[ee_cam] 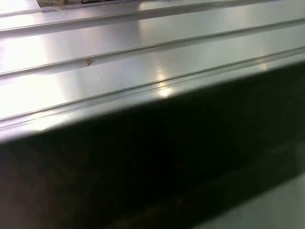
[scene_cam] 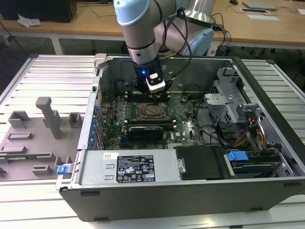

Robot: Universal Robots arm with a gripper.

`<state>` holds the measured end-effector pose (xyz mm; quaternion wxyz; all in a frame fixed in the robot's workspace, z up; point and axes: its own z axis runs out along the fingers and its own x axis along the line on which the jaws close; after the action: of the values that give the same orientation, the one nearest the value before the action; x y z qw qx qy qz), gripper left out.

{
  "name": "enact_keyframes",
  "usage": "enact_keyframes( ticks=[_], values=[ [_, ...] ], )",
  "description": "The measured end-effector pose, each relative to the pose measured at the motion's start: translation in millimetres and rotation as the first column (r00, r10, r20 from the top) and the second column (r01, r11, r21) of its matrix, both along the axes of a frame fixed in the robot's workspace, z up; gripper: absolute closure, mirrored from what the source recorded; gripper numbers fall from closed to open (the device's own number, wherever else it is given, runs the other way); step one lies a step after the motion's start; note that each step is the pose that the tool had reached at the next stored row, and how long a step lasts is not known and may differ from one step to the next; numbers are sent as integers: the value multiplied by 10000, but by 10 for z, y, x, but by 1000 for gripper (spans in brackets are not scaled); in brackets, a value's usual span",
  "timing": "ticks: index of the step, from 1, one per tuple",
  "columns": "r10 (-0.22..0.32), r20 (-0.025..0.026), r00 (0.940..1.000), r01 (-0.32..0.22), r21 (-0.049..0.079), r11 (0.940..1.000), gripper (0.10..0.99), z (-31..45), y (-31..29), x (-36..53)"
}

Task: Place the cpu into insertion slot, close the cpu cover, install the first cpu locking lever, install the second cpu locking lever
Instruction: 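Install the first cpu locking lever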

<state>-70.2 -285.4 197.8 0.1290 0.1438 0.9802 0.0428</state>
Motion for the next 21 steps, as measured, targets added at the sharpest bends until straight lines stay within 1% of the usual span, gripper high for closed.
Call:
enact_keyframes(
  ticks=[4,8,11,13,21],
  values=[
    [1,-1,10000,-1,7,10000,980,-13,-17,0],
    [-1,-3,10000,1,53,10000,980,-19,-19,2],
    [0,0,10000,0,59,10000,980,-18,-18,4],
    [0,4,10000,0,63,10000,980,-2,-18,4],
    [0,-1,10000,0,57,10000,980,131,-18,4]
  ],
)
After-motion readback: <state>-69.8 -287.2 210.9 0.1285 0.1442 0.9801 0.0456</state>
